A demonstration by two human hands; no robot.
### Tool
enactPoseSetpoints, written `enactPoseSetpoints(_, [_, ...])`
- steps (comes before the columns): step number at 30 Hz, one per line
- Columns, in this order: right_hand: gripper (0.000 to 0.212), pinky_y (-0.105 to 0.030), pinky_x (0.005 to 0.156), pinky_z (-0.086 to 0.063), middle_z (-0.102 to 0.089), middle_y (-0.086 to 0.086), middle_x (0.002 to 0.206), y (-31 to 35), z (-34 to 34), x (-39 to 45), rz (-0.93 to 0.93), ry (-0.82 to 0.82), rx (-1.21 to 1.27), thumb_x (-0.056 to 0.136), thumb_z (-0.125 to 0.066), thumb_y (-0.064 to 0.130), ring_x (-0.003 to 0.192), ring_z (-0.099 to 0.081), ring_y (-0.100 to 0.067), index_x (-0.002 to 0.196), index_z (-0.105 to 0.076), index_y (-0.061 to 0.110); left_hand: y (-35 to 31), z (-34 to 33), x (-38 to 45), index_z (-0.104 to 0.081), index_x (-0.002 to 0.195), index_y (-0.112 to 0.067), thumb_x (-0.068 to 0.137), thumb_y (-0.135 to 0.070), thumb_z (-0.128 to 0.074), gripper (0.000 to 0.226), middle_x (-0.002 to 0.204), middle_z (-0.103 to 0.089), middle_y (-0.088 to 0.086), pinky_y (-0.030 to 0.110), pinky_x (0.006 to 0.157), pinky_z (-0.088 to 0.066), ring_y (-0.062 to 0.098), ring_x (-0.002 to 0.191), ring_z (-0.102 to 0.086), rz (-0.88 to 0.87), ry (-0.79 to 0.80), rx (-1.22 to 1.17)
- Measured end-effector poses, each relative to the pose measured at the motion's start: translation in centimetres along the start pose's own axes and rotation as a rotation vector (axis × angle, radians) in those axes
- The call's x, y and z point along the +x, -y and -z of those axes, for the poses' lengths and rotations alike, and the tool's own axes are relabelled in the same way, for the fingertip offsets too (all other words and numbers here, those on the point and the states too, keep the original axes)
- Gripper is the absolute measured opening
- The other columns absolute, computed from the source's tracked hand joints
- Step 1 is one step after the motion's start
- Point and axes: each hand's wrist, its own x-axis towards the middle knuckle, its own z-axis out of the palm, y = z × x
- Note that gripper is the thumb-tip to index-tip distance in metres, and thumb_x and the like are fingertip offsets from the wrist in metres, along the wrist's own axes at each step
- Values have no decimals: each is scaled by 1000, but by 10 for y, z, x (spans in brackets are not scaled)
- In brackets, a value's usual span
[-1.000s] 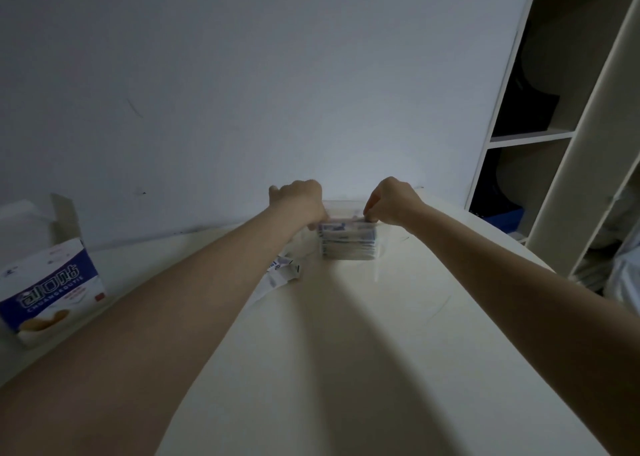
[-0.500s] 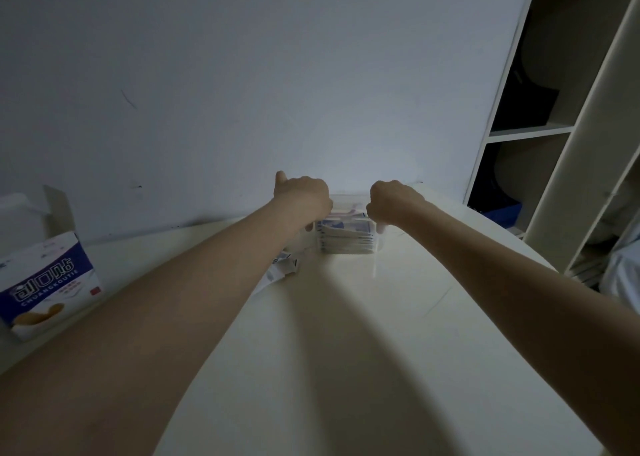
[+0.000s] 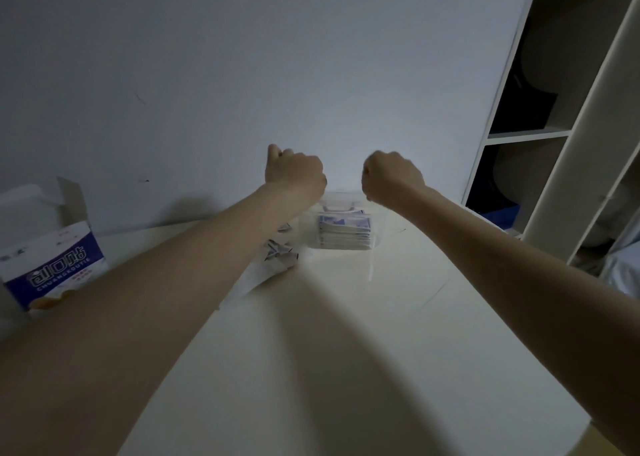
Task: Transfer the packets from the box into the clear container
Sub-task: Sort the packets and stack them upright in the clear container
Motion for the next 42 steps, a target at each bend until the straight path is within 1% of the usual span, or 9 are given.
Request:
enactPoseSetpoints(3, [22,-28,71,-54,-73,-13,89,20,1,-6,201,24,204,87,-45,6,79,-67,-23,92,-66,6,22,4,-16,-61,85,-13,94,-24,-40,25,86,-60,3,37,89,-30,23,83,-46,-5,-51,-23])
enactPoseSetpoints(9, [28,-13,71,-31,-66,-1,116,64,-32,-48,644,442,91,83,-65,12,102,-60,-17,111,-67,15,69,-7,-68,-67,108,-17,86,-29,-59,26,101,-64,3,23,68,-40,23,92,-58,7,445,-211])
enactPoseSetpoints(14, [36,-19,90,-28,-62,2,114,70,-73,-62,708,489,-18,83,-64,22,107,-48,-18,119,-61,21,91,-29,-97,-58,120,-21,86,-31,-59,35,116,-58,1,26,83,-41,21,109,-54,25,581,-235])
enactPoseSetpoints(18, [19,-20,80,-36,-67,6,87,67,-77,-64,691,363,56,85,-62,20,90,-48,-16,100,-71,18,87,-40,-101,-62,115,-11,90,-29,-52,32,119,-60,9,30,83,-43,25,108,-56,48,464,-268])
enactPoseSetpoints(23, [18,-22,71,-41,-70,-9,96,65,-57,-57,480,241,193,82,-61,11,91,-62,-24,97,-71,10,78,-45,-100,-55,115,-6,88,-30,-55,36,118,-58,12,27,74,-38,31,107,-56,121,341,-236])
enactPoseSetpoints(28, [11,-7,36,-32,-57,2,61,50,-46,-53,156,303,574,83,-65,8,45,-48,-5,94,-66,7,83,-49,-98,-53,106,-10,81,-23,-64,30,113,-60,11,30,77,-43,31,103,-57,166,284,-298])
enactPoseSetpoints(31, [19,-15,35,-38,-58,-7,61,44,-41,-57,51,427,790,80,-67,-1,42,-50,-12,97,-61,2,88,-45,-100,-52,91,-18,85,-15,-56,9,113,-62,8,27,78,-39,26,106,-56,146,260,-356])
enactPoseSetpoints(38, [3,-18,50,-36,-52,-2,61,49,-27,-54,46,330,686,78,-68,6,52,-41,-13,79,-68,8,105,-41,-100,-59,104,-11,80,-8,-65,25,112,-64,11,28,79,-45,27,103,-60,243,196,-486])
enactPoseSetpoints(42, [20,-19,54,-43,-55,-2,66,56,-25,-53,45,317,788,81,-63,4,60,-51,-11,65,-54,13,118,-37,-101,-60,106,-7,79,-6,-64,27,112,-64,13,36,86,-49,29,103,-60,322,134,-559])
